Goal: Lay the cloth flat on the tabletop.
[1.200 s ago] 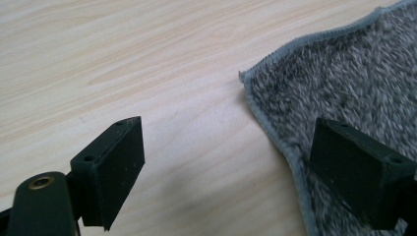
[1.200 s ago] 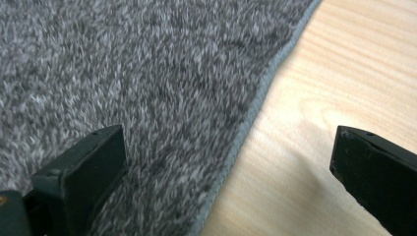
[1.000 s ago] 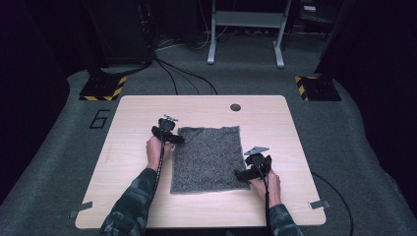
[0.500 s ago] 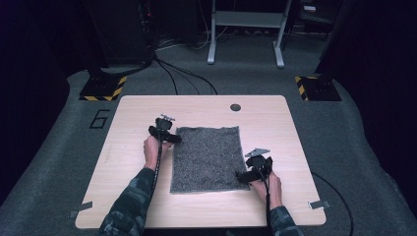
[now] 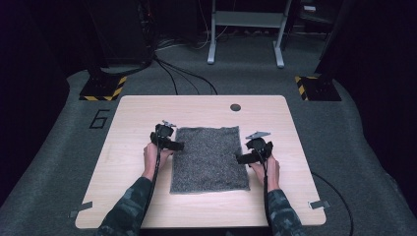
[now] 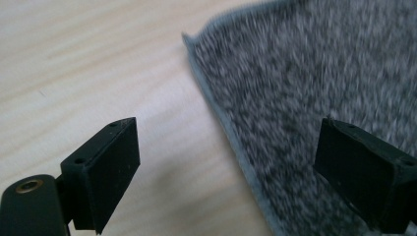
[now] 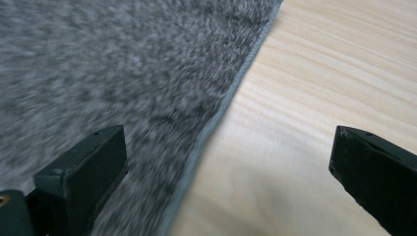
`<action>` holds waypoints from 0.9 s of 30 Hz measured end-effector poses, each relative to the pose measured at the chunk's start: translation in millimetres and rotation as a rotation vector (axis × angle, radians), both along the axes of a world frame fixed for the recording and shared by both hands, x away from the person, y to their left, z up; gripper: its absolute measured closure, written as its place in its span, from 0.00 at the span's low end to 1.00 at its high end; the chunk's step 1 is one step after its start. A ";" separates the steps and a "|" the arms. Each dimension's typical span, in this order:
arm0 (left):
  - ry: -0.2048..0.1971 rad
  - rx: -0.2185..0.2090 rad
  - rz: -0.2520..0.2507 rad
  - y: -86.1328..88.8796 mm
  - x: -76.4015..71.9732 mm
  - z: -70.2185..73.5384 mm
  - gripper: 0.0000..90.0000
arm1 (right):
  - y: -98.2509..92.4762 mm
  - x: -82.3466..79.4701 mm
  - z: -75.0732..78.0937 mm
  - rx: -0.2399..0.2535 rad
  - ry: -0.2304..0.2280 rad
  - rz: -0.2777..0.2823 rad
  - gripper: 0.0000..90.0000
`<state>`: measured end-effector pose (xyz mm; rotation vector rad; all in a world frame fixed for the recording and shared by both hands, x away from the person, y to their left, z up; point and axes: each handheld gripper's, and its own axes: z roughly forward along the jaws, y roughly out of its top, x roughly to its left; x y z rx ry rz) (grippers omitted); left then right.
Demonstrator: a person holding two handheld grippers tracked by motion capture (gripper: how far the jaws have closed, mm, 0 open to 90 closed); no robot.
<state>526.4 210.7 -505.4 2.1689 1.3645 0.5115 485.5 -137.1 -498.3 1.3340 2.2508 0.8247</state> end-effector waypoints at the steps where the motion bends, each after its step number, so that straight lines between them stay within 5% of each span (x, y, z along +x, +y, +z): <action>1: 0.011 0.004 -0.004 0.1 0.2 -2.4 0.10 | 2.1 5.6 -3.3 -0.006 0.012 -0.007 0.01; 4: 0.024 0.012 -0.009 -0.7 0.8 -6.4 0.09 | 7.0 17.6 -15.5 -0.075 0.038 -0.011 0.00; 9: 0.008 0.047 -0.012 -6.4 2.9 -5.5 0.08 | 1.9 19.0 -16.9 -0.056 0.044 -0.023 0.00; 16: 0.020 0.018 -0.014 -4.4 7.2 -6.0 0.07 | -8.5 14.7 -19.5 -0.010 0.055 -0.046 0.00; 22: -0.002 -0.098 -0.008 5.0 -6.7 10.0 0.05 | -22.3 5.6 -7.0 0.099 0.026 -0.038 0.01; 27: -0.023 -0.137 -0.005 17.5 -15.1 22.8 0.05 | -29.5 0.1 6.1 0.122 0.011 -0.009 0.01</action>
